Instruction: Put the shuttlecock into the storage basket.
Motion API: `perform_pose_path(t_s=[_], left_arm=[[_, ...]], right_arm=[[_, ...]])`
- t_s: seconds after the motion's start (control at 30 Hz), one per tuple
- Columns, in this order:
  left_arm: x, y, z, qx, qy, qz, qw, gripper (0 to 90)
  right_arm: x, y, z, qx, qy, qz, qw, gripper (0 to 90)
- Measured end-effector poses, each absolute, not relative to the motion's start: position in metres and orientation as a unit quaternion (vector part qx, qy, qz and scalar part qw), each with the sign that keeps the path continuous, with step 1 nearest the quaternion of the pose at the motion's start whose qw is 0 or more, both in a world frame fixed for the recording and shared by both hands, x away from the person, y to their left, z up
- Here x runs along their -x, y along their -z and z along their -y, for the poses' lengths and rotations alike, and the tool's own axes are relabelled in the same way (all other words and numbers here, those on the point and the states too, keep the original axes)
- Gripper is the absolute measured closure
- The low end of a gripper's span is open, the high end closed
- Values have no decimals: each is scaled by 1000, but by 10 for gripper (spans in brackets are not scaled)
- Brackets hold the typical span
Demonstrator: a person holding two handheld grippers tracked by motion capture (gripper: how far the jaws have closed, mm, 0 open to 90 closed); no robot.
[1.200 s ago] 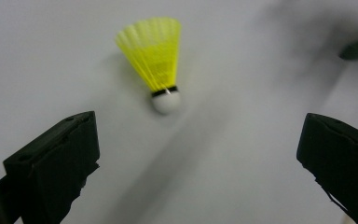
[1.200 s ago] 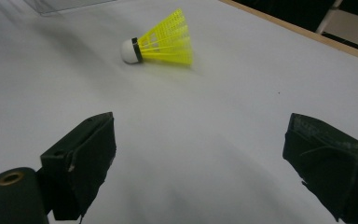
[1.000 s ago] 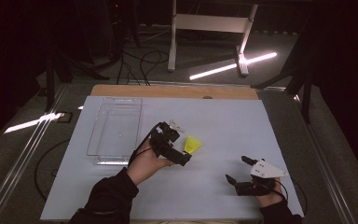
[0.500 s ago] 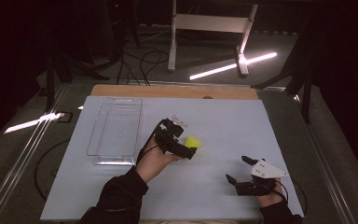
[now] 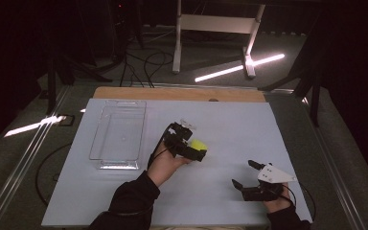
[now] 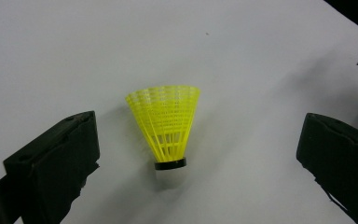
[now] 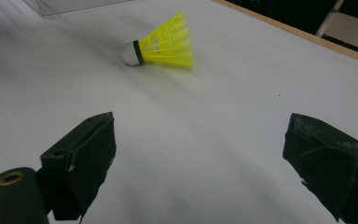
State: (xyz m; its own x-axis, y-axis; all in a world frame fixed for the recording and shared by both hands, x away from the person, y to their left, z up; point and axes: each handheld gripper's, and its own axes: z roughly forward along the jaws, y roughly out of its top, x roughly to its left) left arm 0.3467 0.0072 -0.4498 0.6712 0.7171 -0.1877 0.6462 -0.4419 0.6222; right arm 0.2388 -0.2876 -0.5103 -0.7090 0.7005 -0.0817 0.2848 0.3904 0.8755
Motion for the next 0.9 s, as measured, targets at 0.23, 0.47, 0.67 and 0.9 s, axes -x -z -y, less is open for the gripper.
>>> perform_pose_path(t_s=[0.23,0.47,0.67,0.9], left_arm=[[-353,463,-2,-853,-37,-406,326,15],[-356,476,0,-856,-21,-416,306,58],[-357,485,2,-864,-12,-417,280,154],[-363,496,1,-873,-12,-422,245,300]], right_arm=[[-239,510,287,-307,-459,-803,225,94],[-239,510,288,-307,-459,-803,224,94],[-238,510,287,-308,-458,-804,223,94],[-239,511,287,-309,-456,-805,220,94]])
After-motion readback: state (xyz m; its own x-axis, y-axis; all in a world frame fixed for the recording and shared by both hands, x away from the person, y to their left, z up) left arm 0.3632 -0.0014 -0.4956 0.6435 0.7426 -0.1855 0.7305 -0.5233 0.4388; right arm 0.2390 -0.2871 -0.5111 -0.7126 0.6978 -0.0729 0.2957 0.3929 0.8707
